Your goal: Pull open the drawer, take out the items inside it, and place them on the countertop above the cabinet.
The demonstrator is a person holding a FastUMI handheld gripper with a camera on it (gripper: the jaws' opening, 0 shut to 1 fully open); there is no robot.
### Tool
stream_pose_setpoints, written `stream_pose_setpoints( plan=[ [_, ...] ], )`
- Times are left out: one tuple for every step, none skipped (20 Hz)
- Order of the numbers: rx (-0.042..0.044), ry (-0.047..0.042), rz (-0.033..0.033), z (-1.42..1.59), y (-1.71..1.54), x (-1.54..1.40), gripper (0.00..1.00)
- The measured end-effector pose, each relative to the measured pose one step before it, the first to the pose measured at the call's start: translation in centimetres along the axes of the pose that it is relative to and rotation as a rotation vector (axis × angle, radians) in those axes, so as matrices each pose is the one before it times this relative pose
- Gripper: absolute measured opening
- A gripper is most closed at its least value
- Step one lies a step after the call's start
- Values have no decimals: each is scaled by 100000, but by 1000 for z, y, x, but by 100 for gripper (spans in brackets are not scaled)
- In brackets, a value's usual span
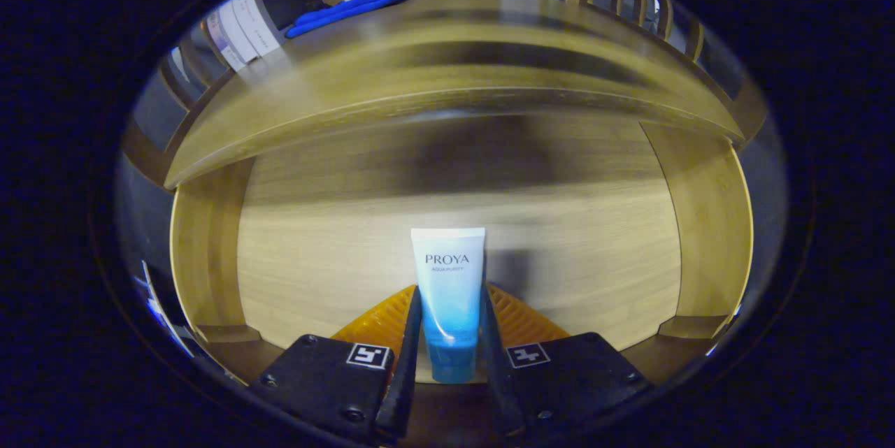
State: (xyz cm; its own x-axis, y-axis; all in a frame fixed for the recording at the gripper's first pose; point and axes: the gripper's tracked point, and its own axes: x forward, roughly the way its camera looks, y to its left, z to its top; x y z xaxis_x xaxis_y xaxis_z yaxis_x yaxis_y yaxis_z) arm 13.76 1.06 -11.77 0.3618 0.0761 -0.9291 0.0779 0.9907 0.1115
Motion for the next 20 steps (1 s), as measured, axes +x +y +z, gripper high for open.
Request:
stream_pose_setpoints(
  plan=[
    [-541, -1029, 455, -35, 109, -416, 47],
    [-586, -668, 1189, -20, 211, -589, 47],
    [245, -1058, 1551, 11, 281, -798, 47],
    [-442, -1338, 943, 141, 103, -891, 47],
    [-232, -1596, 169, 209, -13, -624, 47],
    [-763, -1268, 216, 312, -4, -853, 47],
    [-505, -1401, 370, 355, 125, -831, 47],
    [-22, -1017, -351, 339, -82, -757, 47],
    [-28, -1399, -154, 329, -5, -647, 47],
    [-441, -1325, 843, 390, 219, -802, 47],
    [302, -1150, 521, 542, 108, -591, 47],
    [9, -855, 399, 519, 148, -508, 47],
    [-290, -1015, 337, 551, 118, -431, 47],
    [-70, -608, 80, 476, 125, -432, 47],
    [-340, -831, 474, 718, 142, -261, 47],
    [248, -776, -23, 779, -68, -145, 47],
    [1393, -471, -207, 871, 105, -181, 47],
    [735, -163, 696, 869, 347, 167, 47],
    [1003, 273, 446, 798, 202, 252, 47],
    [1132, -214, -1266, 933, -138, 175, 47]
  ],
)
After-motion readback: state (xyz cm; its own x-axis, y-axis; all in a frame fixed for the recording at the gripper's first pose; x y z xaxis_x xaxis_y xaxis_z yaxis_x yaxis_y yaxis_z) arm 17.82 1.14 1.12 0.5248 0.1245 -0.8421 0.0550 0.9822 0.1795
